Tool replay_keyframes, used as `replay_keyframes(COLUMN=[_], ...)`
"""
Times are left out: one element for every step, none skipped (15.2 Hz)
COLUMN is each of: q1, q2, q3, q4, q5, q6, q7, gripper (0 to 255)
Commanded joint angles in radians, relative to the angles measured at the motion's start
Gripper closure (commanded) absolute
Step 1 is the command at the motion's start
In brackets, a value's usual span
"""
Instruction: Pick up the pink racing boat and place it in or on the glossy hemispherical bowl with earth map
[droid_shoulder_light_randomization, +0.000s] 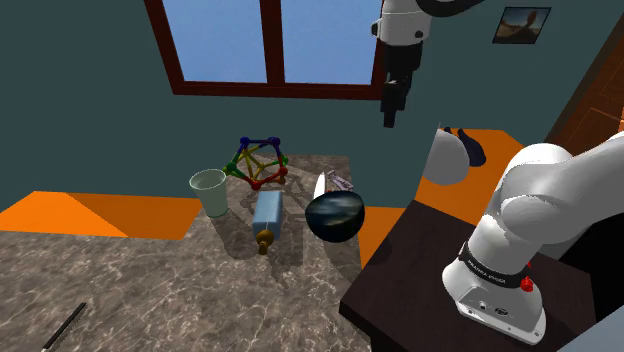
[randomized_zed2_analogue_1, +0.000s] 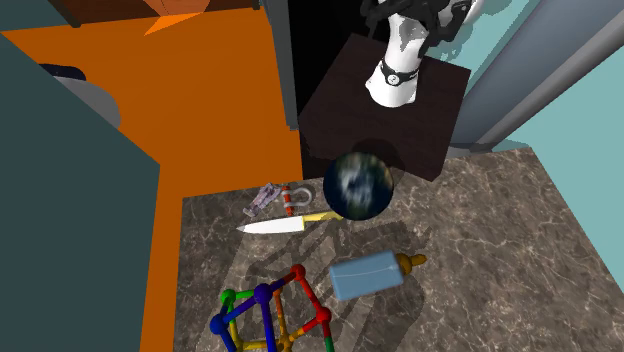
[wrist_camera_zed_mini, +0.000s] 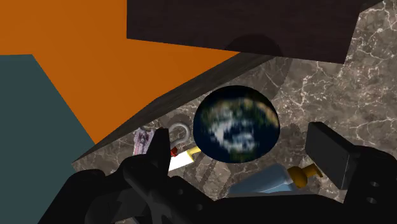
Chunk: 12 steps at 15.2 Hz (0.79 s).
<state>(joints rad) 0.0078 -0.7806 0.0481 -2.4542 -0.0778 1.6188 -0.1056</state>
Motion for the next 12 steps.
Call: replay_keyframes(q1=[0.0, -0.005, -0.011, -0.017, -0.022, -0.028, -0.035, -0.041, -0.048, -0.054, -0.061, -0.067], q2=[0.0, 0.009, 0.02, 0.033, 0.048, 0.065, 0.084, 0.104, 0.127, 0.152, 0.178, 0.207], q3=[0.0, -0.008, -0.017, -0.025, -0.034, -0.043, -0.051, -0.06, -0.068, -0.077, -0.086, -0.095], q4=[0.0, -0.024, -0.046, -0.067, -0.087, -0.105, -0.121, -0.136, -0.15, -0.162, -0.172, -0.18], q5=[0.0, -0.006, -0.013, -0.02, -0.026, -0.033, -0.039, -0.046, -0.052, -0.059, -0.065, -0.072], q6=[0.0, 0.04, 0.08, 0.121, 0.162, 0.204, 0.247, 0.289, 0.333, 0.376, 0.42, 0.464], q7=[0.0, -0.003, -0.006, -0.009, -0.011, -0.014, -0.016, -0.019, -0.021, -0.023, -0.026, -0.028], gripper=[0, 0, 0, 0, 0, 0, 0, 0, 0, 0, 0, 0])
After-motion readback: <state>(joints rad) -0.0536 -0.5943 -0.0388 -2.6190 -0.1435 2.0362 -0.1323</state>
